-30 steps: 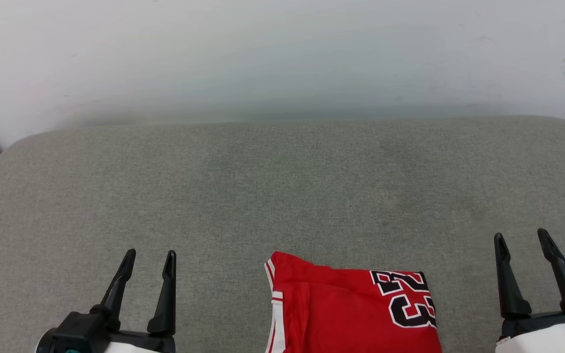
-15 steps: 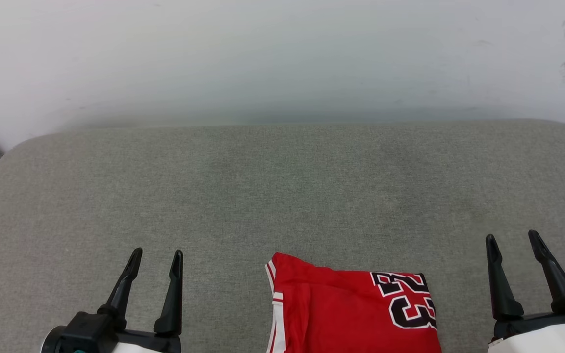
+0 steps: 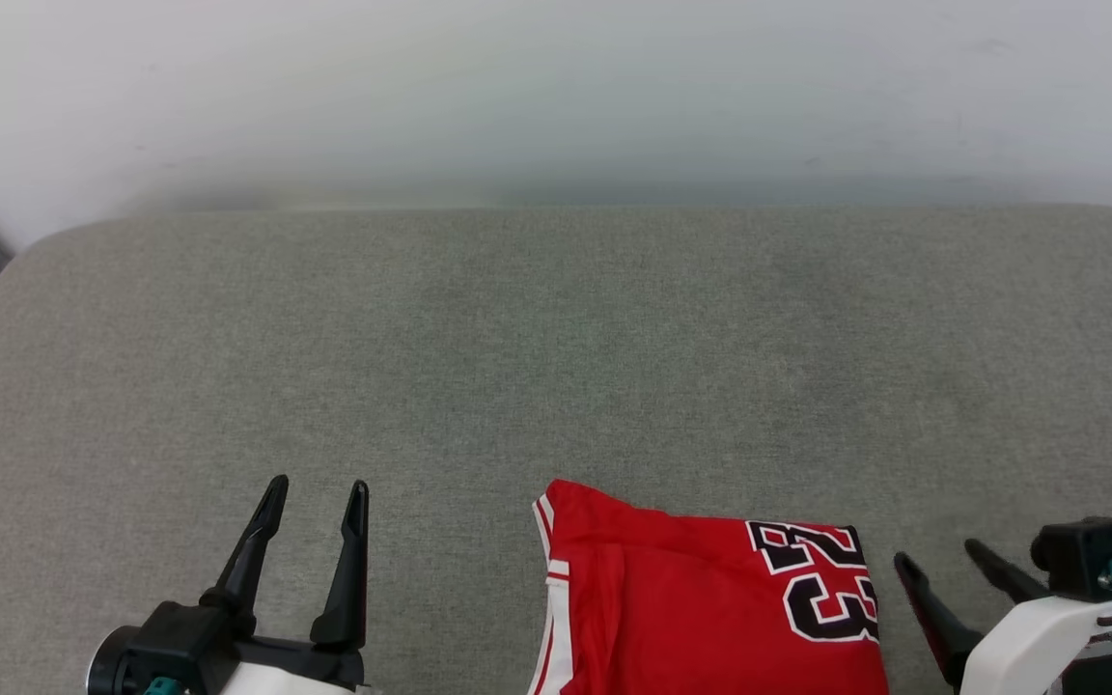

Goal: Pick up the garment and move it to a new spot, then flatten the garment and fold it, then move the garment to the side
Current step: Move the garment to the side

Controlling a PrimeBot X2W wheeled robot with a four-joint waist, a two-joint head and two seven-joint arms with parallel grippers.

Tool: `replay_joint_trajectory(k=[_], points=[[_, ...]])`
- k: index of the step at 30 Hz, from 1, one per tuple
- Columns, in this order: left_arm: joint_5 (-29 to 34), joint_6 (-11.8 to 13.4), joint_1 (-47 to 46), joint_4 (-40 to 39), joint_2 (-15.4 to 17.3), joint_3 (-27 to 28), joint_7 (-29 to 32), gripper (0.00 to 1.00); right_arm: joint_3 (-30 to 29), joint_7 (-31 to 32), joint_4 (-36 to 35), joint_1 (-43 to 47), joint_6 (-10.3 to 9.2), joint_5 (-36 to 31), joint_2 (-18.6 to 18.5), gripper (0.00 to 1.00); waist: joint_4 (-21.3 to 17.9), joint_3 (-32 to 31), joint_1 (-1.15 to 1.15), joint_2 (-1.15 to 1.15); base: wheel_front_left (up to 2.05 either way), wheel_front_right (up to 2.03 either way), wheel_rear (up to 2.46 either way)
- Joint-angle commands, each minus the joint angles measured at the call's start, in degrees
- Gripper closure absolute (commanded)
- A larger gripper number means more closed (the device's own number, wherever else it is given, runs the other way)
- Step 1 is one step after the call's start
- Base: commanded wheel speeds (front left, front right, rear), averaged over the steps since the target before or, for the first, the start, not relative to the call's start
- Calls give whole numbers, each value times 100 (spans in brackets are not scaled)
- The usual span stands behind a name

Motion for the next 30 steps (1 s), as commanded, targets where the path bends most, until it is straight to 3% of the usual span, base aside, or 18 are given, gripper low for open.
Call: replay_joint_trajectory(k=[1, 3, 6, 12, 18, 26, 27, 28, 30], points=[[29, -9, -86, 0, 10, -17, -13, 0, 38, 293, -105, -3, -1, 101, -45, 0, 52, 84, 0, 0, 0, 0, 0], [32, -9, -139, 10, 8, -30, -13, 0, -82, 1001, -186, -36, -2, 300, 86, 0, 97, 171, 0, 0, 0, 0, 0], [36, -9, -210, 36, 6, -82, -13, 0, -32, 1987, -297, -16, -1, 219, 3, 0, 194, 283, 0, 0, 0, 0, 0], [68, -8, -374, 81, 4, -173, -13, 0, -31, 2942, -181, -156, -1, 44, 263, 0, 409, 493, 0, 0, 0, 0, 0], [57, -9, -494, 125, 11, -232, -13, 0, -62, 3071, 391, -313, -1, -117, 434, 0, 590, 640, 0, 0, 0, 0, 0], [34, -9, -546, 185, 8, -309, -13, 0, 288, 2666, 1236, -483, 8, -220, 553, 0, 670, 741, 0, 0, 0, 0, 0], [33, -9, -556, 192, 2, -323, -13, 0, 356, 2585, 1320, -493, 8, -251, 528, 53, 666, 745, 0, 0, 0, 0, 0], [30, -9, -564, 205, -2, -341, -13, 0, 402, 2496, 1391, -517, 8, -265, 507, 94, 658, 744, 0, 0, 0, 0, 0], [25, -8, -572, 222, -8, -358, -13, 0, 501, 2350, 1485, -582, 7, -355, 422, 100, 627, 719, 0, 0, 0, 0, 0]])
